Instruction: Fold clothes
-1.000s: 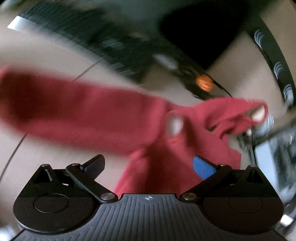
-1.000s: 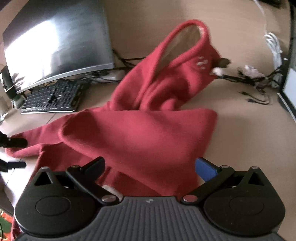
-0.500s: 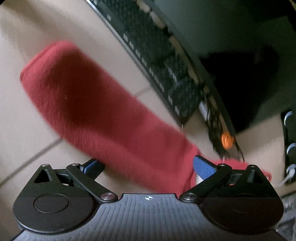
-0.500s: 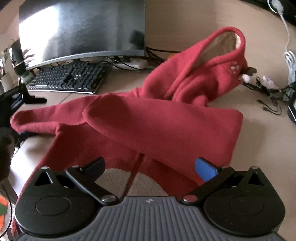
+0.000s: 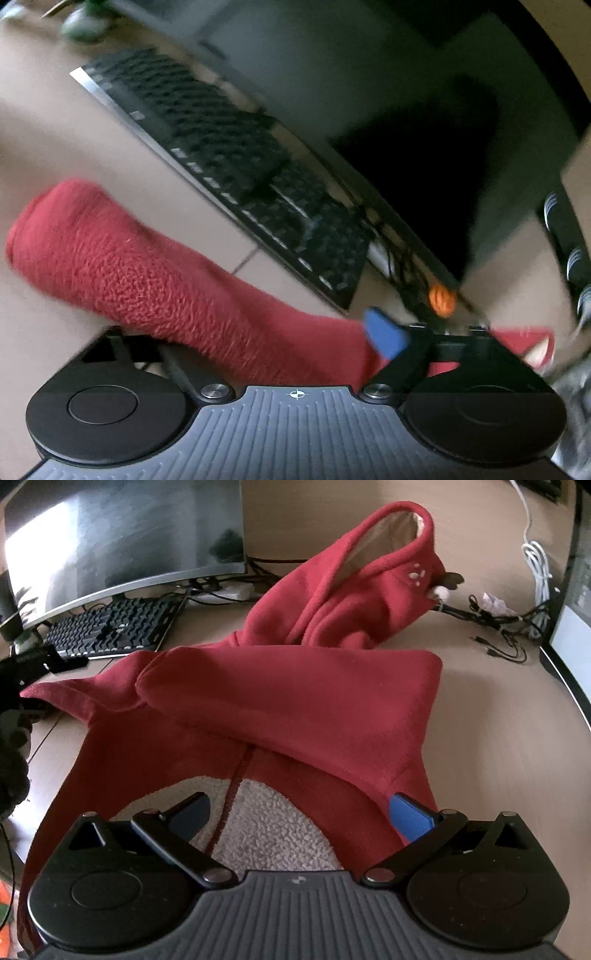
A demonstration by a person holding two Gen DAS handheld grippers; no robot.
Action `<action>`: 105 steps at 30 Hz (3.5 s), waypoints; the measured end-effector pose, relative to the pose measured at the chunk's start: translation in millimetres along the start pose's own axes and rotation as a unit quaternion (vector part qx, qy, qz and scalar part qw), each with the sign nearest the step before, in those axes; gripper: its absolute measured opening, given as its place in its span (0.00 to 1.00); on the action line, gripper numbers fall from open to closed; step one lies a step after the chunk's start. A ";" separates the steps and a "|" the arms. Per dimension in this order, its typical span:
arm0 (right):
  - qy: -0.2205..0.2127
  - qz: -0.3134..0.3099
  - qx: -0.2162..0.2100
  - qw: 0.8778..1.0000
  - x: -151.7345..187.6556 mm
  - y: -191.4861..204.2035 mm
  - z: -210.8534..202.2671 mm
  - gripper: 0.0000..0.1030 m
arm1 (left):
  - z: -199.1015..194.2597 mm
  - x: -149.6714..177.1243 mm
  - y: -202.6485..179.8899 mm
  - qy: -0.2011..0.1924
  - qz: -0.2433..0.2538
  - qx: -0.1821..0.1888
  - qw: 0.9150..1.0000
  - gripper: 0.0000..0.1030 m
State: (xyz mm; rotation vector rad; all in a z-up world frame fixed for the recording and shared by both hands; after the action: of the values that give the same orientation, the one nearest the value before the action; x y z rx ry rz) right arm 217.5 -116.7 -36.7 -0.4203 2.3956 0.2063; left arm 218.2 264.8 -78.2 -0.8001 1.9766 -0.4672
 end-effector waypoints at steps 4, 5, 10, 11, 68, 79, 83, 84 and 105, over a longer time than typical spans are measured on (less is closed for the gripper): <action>-0.013 0.008 -0.003 1.000 1.6 -3.7 -7.0 1.00 | 10.5 3.0 -23.6 0.015 0.070 -0.027 0.997 0.40; -0.016 0.010 -0.004 1.000 2.2 -5.3 -9.1 1.00 | 11.3 2.9 -28.4 0.015 0.080 -0.029 0.996 0.37; -0.032 0.042 -0.005 0.999 8.0 -24.2 -18.8 1.00 | 3.4 -2.8 -67.5 0.000 0.127 0.001 0.992 0.30; -0.035 0.051 -0.005 0.998 9.2 -29.6 -20.3 1.00 | -0.6 -0.4 -84.6 -0.003 0.148 0.021 0.989 0.30; -0.044 0.267 -0.451 0.851 -77.1 -141.4 49.4 1.00 | 1.1 204.9 -271.1 0.159 0.487 0.131 0.849 0.92; -0.043 0.165 -0.175 0.970 -69.7 -178.8 29.0 1.00 | 30.2 222.0 -311.8 0.198 0.487 0.181 0.831 0.94; -0.034 0.098 -0.068 0.992 -63.9 -163.6 27.9 1.00 | 6.3 198.5 -288.8 0.199 0.453 0.165 0.853 0.94; -0.033 0.090 -0.056 0.994 -64.1 -158.7 27.7 1.00 | 1.9 189.0 -282.7 0.193 0.439 0.156 0.863 0.95; -0.005 0.065 0.032 0.997 -60.2 -122.3 33.6 1.00 | 32.3 83.2 -200.1 0.137 0.302 -0.047 0.942 0.96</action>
State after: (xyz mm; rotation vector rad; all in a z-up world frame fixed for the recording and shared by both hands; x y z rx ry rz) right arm 323.9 -207.8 -26.6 -0.2335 2.4141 0.1895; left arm 285.4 63.2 -24.7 -0.1545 2.3829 -0.1189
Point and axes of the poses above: each gripper's, at about its wrist camera, not at the fingertips, and z roughly the way its jaws point, y to its left, x to its underside, the point moved 3 cm from there along z, roughly the way its jaws point, and after that the axes turned 3 degrees about -z, right-handed, at the moved point
